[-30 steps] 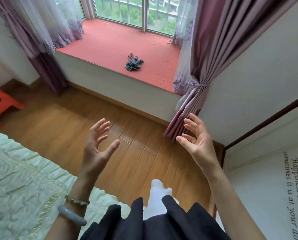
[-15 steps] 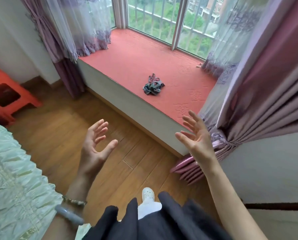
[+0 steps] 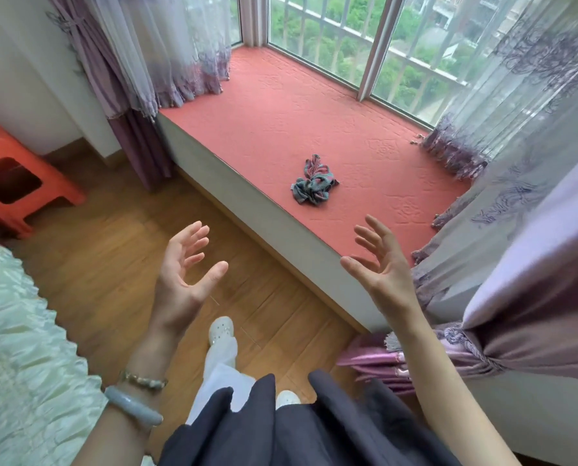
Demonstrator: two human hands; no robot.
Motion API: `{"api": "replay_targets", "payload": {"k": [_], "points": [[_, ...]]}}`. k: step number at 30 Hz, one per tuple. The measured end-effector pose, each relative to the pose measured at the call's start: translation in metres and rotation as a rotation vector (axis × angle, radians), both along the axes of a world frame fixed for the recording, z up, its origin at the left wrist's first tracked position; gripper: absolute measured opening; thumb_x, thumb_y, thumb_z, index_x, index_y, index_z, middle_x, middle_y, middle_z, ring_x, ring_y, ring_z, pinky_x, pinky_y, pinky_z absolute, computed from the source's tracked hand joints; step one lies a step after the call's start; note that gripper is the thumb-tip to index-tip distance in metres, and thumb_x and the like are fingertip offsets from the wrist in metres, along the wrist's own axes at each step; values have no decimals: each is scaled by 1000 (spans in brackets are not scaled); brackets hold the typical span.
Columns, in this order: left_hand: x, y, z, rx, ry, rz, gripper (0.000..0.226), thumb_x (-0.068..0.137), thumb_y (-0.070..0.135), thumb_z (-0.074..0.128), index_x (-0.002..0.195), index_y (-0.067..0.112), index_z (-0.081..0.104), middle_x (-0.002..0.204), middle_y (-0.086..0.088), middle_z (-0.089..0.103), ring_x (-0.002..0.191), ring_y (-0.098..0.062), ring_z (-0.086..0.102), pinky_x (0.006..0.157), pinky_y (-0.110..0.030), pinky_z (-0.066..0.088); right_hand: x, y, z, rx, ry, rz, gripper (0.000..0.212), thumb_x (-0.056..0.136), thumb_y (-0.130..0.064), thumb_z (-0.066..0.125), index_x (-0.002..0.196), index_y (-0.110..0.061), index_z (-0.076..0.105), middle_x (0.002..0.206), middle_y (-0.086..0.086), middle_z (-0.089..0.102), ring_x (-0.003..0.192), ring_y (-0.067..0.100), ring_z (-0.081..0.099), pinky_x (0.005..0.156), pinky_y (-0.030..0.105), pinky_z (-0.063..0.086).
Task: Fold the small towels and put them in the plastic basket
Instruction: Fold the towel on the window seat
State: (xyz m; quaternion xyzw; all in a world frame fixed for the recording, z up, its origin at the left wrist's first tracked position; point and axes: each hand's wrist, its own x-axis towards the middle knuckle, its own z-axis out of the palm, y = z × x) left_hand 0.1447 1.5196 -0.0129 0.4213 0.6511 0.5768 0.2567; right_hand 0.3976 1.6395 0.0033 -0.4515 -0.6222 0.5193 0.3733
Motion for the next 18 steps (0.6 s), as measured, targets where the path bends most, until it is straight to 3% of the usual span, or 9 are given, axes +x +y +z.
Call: {"api": "replay_targets", "payload": {"k": [6,10,13,18], "points": [[-69,68,-4,9,-31,-68,63,69,37,69,127,36,45,131,9,55,121,-10,53,101,-31,43,-55,44,-10,-9,-19,-85,70,79,-6,73,134,-32,39,130,0,53,121,8,51,94,29,49],[-124,115,-1,-15,-26,-143,65,72,30,71,131,28,45,132,4,54,121,-9,53,102,-31,44,-106,73,-7,-9,-19,-169,70,79,-3,71,135,-28,38,130,1,53,121,9,51,91,21,49],[-162,147,3,-25,-12,-210,64,74,22,72,133,23,45,132,6,55,121,-9,53,102,-32,44,-141,87,-7,-14,-3,-222,70,79,-3,71,136,-27,38,127,-3,53,120,6,51,92,24,48],[-210,196,7,-29,-25,-300,65,73,32,72,132,28,45,133,4,55,122,-11,53,103,-34,43,-180,108,-12,-29,14,-316,71,76,-9,73,135,-29,38,126,-5,54,120,7,51,89,20,48]]}}
